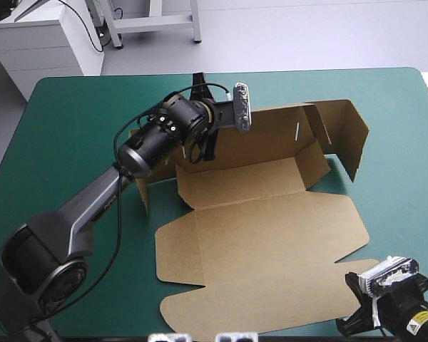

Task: Fold the box

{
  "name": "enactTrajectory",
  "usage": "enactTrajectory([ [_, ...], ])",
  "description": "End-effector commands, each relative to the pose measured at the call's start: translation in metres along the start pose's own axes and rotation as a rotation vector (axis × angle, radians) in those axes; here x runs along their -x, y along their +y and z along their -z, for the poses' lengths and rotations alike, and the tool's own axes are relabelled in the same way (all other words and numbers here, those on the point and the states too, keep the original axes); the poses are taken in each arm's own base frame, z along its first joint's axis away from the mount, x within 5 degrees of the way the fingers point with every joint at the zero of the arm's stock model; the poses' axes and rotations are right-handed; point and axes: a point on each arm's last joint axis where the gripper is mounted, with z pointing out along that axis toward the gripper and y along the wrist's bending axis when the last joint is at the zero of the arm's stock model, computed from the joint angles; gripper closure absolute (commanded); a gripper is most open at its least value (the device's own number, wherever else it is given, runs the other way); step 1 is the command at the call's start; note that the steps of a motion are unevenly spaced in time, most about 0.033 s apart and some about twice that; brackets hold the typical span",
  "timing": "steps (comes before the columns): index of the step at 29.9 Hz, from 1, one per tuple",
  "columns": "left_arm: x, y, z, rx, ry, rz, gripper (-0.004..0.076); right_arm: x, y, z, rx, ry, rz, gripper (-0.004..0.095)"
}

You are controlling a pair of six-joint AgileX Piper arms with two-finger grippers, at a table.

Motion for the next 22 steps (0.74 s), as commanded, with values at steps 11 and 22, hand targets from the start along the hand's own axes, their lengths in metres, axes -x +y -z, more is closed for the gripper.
enactTrajectory([
  [11,-0.029,-0.037,0.043,0.276,-0.208,-0.114,0.0733,0.011,-0.001,0.003,-0.006,-0.069,-0.007,0.0928],
  [22,-0.044,-0.057,0.024,0.299,-0.133,-0.156,0.0733,0.02,-0.004,0.004,-0.035,-0.168,-0.082,0.0926],
])
